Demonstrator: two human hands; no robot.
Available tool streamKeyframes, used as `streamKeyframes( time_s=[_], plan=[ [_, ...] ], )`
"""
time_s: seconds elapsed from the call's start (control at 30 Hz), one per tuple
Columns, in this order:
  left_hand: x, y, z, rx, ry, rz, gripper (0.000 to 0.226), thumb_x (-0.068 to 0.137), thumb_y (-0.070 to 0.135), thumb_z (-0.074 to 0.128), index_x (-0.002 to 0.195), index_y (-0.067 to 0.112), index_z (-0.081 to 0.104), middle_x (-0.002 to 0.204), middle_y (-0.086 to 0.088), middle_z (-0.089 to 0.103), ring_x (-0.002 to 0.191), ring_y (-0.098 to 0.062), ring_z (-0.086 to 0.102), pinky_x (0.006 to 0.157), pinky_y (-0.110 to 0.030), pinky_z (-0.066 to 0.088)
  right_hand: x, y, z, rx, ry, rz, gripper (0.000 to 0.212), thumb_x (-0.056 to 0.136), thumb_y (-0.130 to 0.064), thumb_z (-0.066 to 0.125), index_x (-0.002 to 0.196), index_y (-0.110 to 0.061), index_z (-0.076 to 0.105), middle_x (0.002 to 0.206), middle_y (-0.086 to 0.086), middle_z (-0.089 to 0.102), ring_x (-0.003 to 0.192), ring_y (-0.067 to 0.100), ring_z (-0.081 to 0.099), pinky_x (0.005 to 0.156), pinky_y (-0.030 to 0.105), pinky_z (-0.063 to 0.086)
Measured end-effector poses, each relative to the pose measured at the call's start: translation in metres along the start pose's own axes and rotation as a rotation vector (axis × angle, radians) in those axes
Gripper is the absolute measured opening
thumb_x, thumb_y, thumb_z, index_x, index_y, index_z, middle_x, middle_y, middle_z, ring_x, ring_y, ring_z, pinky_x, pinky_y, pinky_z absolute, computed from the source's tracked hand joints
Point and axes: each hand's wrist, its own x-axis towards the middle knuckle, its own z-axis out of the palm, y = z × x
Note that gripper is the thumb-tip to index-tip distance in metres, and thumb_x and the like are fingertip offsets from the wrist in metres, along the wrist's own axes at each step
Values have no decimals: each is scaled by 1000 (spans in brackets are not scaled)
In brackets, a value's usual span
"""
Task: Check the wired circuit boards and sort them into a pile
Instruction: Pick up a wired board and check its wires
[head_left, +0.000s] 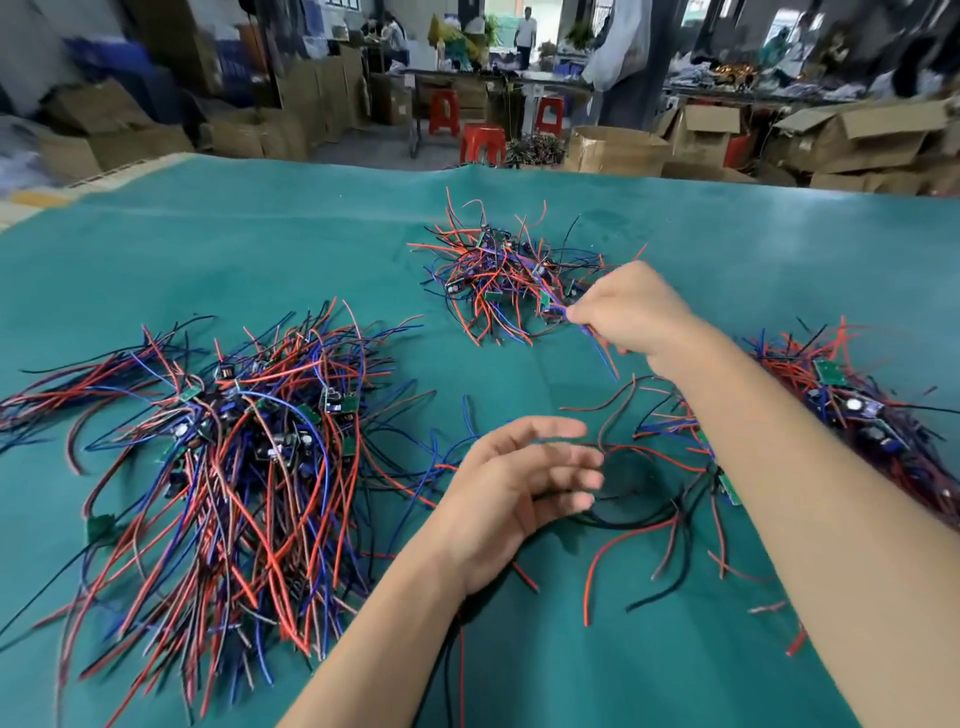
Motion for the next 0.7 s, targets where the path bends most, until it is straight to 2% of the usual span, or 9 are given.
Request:
streamKeyframes(
  time_s=[0.03,0.1,0.17,0.23,0.3,0.4,0.53,0.63,0.7],
  plan=[
    [1,1,-1,-44,39,20,30,90,0,59,119,-2,61,105,-24,70,82,-24,70,71,-29,58,-15,2,-5,8,23,-10,22,81,-22,75,79,-1,74,71,23,65,67,24,56,63,34,43],
    [2,2,-1,-101,101,49,31,96,3,53,125,-6,57,114,-26,69,92,-29,72,77,-31,60,-51,7,-9,43,74,-54,15,79,-24,77,71,-12,74,62,5,67,65,18,59,64,29,43],
    [4,1,-1,-134,146,48,32,99,8,51,127,-8,54,118,-26,68,99,-30,71,82,-33,60,-94,10,-2,59,134,-173,11,76,-25,75,67,-19,73,58,-7,68,56,4,61,57,25,44],
    [5,-1,-1,-112,153,41,33,102,14,49,125,-8,55,117,-24,67,96,-28,70,82,-32,59,-133,12,10,91,117,-287,10,72,-30,70,66,-21,71,56,-12,67,50,0,59,52,21,45],
    [5,-2,-1,-24,155,35,34,103,19,47,118,-9,60,108,-23,64,93,-27,65,79,-30,56,-154,18,24,90,65,-321,10,68,-30,68,65,-20,68,54,-11,64,47,8,56,51,21,44],
    [5,-3,-3,49,188,45,28,103,19,48,97,-2,66,90,-18,64,78,-22,65,69,-26,56,-160,27,41,76,9,-351,16,66,-18,74,60,-14,60,48,-6,57,47,18,48,51,24,40],
    [5,-4,-3,132,155,52,36,103,22,48,76,11,68,87,-17,65,74,-20,64,67,-26,54,-156,32,41,186,-17,-340,14,65,-27,68,60,-16,62,48,-6,57,45,15,48,49,19,37],
    [6,-7,-3,196,141,62,29,103,21,49,89,4,68,90,-18,69,76,-22,65,71,-30,58,-153,36,39,299,31,-291,21,77,-36,69,66,-18,67,51,-4,62,48,14,54,52,25,44],
    [5,-9,-2,259,127,80,29,103,18,51,93,-6,64,81,-18,65,68,-22,61,65,-30,56,-150,38,40,299,89,-270,18,82,-39,71,75,-22,67,55,-5,64,50,12,58,58,31,49]
  ],
)
